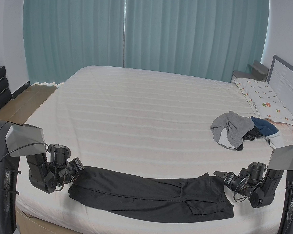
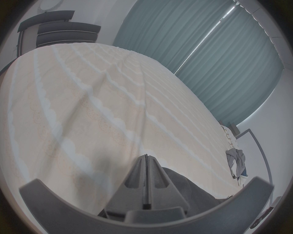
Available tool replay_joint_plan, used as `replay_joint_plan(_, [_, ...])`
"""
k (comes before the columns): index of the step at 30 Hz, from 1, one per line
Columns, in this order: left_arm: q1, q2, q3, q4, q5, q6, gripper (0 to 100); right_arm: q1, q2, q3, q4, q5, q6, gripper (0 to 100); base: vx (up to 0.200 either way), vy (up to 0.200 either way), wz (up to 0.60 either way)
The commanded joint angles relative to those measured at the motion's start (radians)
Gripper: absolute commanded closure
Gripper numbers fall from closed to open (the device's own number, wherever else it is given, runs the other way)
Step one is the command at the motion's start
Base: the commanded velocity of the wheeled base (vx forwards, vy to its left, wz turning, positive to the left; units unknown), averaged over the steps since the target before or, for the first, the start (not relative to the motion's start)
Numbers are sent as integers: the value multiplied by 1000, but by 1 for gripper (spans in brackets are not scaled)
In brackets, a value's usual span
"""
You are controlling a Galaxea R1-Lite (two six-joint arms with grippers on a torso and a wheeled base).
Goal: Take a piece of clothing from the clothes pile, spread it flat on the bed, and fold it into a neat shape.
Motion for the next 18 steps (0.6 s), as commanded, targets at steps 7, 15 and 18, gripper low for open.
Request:
replay_joint_plan(7, [0,15,10,-51,36,-1,100,2,-35,-103,120,20,50,0,0,0,0])
replay_joint_plan(15, [0,23,16,-66,36,0,100,-15,-81,-42,111,23,52,0,0,0,0])
replay_joint_plan(18, [-2,25,16,-66,36,0,100,-7,-84,-4,107,34,47,0,0,0,0])
